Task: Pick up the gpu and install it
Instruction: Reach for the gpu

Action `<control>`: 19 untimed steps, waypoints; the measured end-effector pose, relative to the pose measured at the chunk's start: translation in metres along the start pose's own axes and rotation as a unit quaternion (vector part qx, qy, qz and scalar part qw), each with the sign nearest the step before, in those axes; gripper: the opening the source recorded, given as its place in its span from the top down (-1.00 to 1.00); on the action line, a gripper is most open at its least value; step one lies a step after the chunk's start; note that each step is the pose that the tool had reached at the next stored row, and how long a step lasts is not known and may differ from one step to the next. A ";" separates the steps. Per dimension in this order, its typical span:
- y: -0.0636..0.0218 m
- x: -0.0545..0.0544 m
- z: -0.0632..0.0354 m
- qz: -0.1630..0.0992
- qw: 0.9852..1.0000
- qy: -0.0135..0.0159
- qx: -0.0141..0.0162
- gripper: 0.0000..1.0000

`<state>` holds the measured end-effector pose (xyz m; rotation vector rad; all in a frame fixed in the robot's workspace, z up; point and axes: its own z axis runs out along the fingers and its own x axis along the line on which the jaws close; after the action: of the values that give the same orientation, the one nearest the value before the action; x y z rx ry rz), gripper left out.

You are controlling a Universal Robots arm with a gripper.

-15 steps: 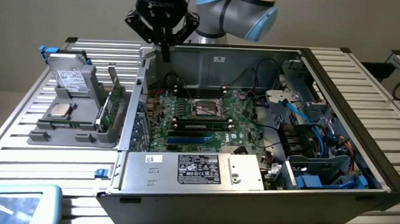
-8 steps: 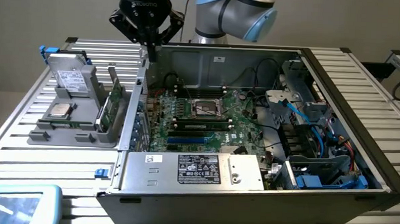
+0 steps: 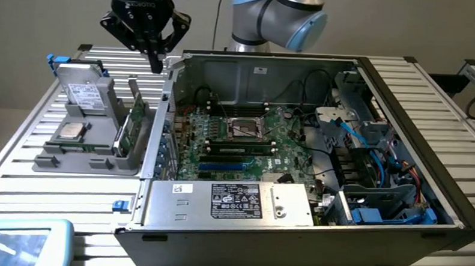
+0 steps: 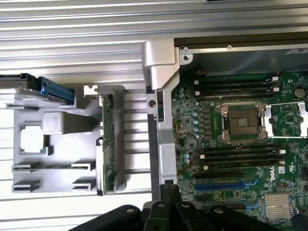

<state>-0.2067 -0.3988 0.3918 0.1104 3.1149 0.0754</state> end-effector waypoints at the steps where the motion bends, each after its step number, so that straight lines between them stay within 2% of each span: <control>1: -0.0003 0.005 0.0000 0.000 1.000 0.000 0.000 0.79; 6: -0.0019 0.025 0.0012 0.000 1.000 0.000 0.000 0.79; 12: -0.0032 0.043 0.0024 0.000 1.000 0.003 0.000 0.79; 19: -0.0042 0.067 0.0060 0.000 1.000 0.003 0.000 0.79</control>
<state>-0.2741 -0.3979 0.3841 0.1106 3.1211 0.0753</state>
